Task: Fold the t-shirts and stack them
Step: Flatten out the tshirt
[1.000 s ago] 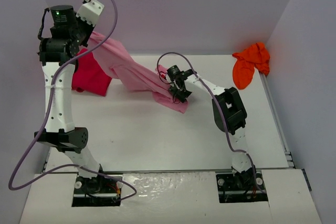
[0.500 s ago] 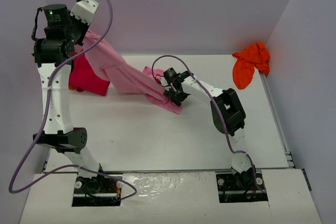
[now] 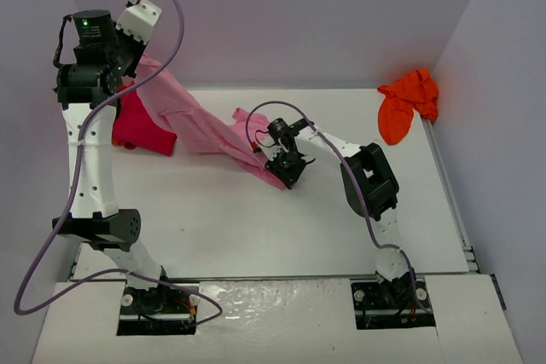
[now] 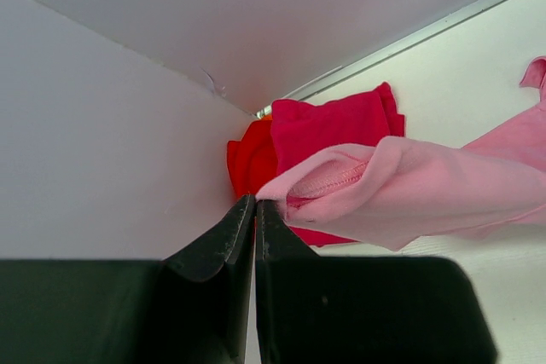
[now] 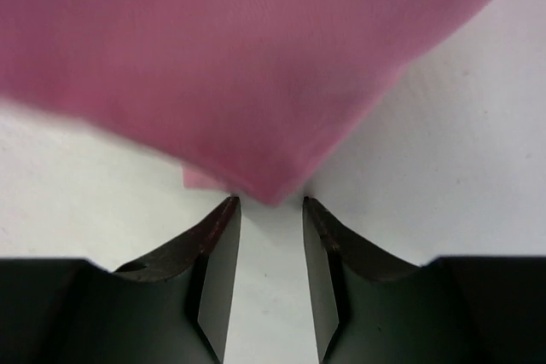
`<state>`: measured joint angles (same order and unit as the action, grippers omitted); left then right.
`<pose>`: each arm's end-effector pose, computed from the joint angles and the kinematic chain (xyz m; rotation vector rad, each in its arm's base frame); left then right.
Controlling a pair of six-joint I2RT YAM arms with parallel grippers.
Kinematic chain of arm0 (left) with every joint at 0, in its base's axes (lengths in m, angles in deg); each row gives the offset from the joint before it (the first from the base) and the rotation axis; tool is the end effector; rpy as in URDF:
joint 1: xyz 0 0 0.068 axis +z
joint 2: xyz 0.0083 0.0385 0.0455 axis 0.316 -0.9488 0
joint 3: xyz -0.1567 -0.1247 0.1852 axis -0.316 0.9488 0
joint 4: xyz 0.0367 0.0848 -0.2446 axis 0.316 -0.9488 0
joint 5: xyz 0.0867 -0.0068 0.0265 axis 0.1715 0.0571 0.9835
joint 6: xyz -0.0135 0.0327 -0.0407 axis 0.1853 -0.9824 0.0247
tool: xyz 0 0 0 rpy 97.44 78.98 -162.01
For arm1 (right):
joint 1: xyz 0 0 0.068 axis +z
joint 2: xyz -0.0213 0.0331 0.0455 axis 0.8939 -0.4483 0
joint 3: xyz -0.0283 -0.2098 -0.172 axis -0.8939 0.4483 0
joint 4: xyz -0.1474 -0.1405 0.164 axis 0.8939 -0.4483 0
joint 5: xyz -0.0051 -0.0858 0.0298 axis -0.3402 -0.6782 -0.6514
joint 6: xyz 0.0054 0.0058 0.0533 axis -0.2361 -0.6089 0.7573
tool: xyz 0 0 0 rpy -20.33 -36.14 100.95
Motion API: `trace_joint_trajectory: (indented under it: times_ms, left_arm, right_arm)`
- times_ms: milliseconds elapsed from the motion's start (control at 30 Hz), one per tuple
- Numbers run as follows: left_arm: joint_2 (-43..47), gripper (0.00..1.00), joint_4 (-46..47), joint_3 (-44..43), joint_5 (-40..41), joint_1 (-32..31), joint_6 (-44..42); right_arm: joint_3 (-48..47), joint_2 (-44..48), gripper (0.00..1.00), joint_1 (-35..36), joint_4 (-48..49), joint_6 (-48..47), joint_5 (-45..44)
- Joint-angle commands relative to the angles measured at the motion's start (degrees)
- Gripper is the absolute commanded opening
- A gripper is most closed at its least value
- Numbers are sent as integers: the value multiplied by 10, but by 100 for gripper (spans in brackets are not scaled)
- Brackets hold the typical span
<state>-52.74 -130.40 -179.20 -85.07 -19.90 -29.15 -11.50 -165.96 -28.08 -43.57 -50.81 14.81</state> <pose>0.3197 -0.0100 0.5431 0.5281 1.7536 0.3019 0.3700 0.2703 0.1630 -1.3522 2.4006 0.3369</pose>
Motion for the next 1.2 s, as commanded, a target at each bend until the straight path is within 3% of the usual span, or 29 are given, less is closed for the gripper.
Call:
trace_joint_trajectory:
  times_ms: [0, 233, 300, 400, 767, 1167]
  left_arm:
    - [39, 0, 45, 1, 5, 5, 2]
    - [45, 0, 49, 10, 8, 5, -2]
    - [44, 0, 50, 9, 9, 5, -3]
    - [42, 0, 50, 6, 8, 5, -3]
    - [36, 0, 49, -3, 11, 5, -3]
    - [35, 0, 48, 2, 18, 5, -8]
  right_arm:
    - [-4, -3, 33, 2, -37, -14, 53]
    - [-28, -21, 43, 5, -41, -6, 44]
    - [-31, -15, 52, 4, -41, -6, 42]
    - [-34, -1, 53, 2, -40, -5, 42]
    - [-63, 7, 48, -5, -40, -3, 100]
    - [-102, -45, 34, -10, -34, 21, 107]
